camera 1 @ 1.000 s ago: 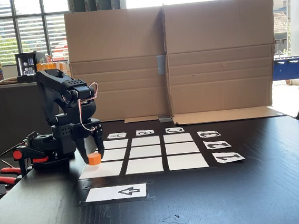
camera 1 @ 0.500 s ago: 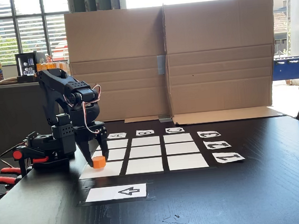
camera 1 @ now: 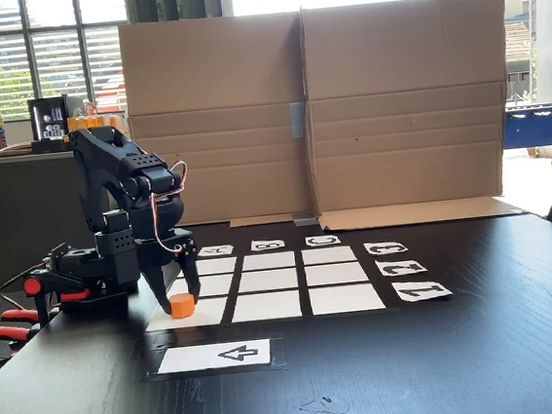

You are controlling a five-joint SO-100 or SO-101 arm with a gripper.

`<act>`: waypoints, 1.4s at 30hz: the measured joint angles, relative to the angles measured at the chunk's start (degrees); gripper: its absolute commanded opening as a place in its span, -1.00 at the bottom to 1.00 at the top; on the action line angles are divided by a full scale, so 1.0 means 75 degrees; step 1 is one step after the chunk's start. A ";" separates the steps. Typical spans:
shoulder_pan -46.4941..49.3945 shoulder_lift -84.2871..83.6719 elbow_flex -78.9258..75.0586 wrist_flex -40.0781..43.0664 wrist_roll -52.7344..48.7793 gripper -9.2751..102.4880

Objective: Pick up the round, orange token and place it in the grid on square A1.

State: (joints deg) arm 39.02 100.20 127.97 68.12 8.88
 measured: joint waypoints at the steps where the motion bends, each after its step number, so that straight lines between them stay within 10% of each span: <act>1: 0.0000 -0.0012 0.0000 0.0000 0.0000 -0.69; 42: 0.0188 0.0187 0.0047 0.0000 0.0000 -0.33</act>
State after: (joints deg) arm 40.43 101.60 128.32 68.12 8.88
